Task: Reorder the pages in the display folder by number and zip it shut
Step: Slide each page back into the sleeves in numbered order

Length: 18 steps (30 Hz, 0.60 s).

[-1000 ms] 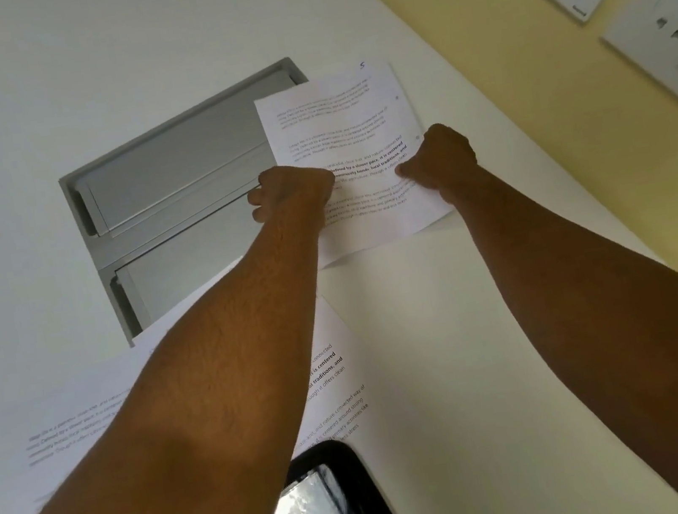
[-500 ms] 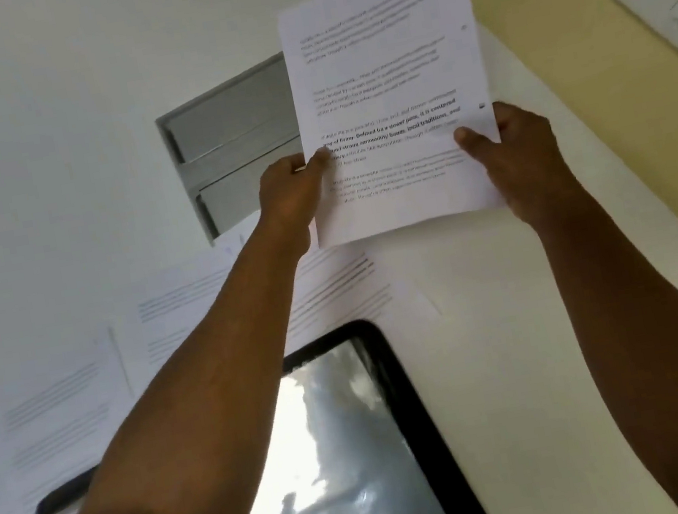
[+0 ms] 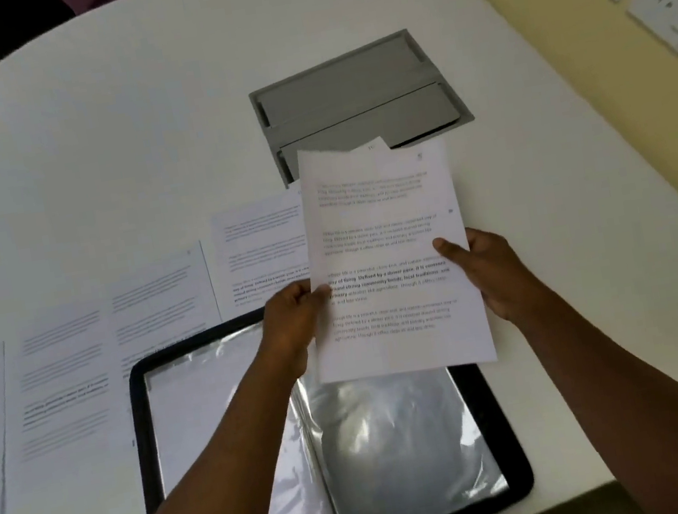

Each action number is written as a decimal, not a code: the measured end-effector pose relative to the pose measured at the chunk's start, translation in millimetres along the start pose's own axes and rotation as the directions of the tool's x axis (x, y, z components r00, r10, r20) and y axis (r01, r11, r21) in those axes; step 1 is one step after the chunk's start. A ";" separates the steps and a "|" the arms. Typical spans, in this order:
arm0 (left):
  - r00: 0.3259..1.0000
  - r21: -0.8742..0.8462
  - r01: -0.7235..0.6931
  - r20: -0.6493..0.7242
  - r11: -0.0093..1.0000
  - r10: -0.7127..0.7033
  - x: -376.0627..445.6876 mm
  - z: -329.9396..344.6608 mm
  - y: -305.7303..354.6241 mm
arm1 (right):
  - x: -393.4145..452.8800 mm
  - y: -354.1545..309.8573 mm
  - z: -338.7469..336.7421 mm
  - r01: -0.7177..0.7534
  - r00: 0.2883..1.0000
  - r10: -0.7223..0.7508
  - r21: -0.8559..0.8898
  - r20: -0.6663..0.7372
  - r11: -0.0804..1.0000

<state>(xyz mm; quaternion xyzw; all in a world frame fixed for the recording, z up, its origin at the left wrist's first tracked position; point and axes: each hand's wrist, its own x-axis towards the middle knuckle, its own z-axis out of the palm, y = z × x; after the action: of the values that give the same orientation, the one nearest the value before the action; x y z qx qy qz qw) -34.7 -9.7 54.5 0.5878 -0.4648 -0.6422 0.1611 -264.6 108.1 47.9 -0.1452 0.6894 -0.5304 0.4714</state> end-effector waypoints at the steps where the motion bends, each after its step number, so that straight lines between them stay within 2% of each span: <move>1: 1.000 0.005 0.019 0.001 1.000 -0.019 -4.2 -5.4 -13.1 | -6.8 5.7 4.9 -0.002 1.000 0.001 -0.037 -0.021 0.999; 6: 0.997 -0.021 0.078 0.012 0.997 -0.078 -23.7 -24.1 -54.8 | -41.2 23.7 25.2 0.001 0.998 -0.012 -0.184 -0.056 0.983; 10: 0.996 -0.072 0.089 0.037 0.993 -0.087 -34.3 -35.7 -74.5 | -57.5 34.1 34.5 -0.003 0.997 -0.012 -0.181 -0.081 0.984; 12: 0.999 -0.051 0.037 -0.010 0.998 -0.038 -36.5 -41.7 -80.5 | -64.5 36.7 32.3 0.007 0.991 -0.029 -0.162 -0.132 0.987; 13: 0.998 0.053 -0.030 -0.059 0.998 0.033 -34.9 -44.6 -83.5 | -67.5 36.9 28.1 0.018 0.984 -0.045 -0.158 -0.171 0.987; 14: 0.985 0.230 -0.111 -0.100 0.967 0.137 -30.8 -47.3 -86.4 | -70.5 36.1 22.3 0.030 0.974 -0.063 -0.154 -0.216 0.988; 16: 0.938 0.573 -0.230 -0.084 0.786 0.335 -16.8 -50.1 -88.5 | -75.0 31.2 8.7 0.056 0.949 -0.096 -0.138 -0.299 0.989; 18: 0.908 0.750 -0.297 0.031 0.591 0.417 5.7 -48.1 -84.7 | -77.8 24.3 -6.2 0.086 0.922 -0.118 -0.102 -0.369 0.991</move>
<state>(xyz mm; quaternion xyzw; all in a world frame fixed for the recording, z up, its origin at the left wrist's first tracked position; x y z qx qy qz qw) 36.1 10.2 -9.6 0.5420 -0.7796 -0.3064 0.0682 -222.4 175.9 65.3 -0.0968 0.7797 -0.5428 0.2969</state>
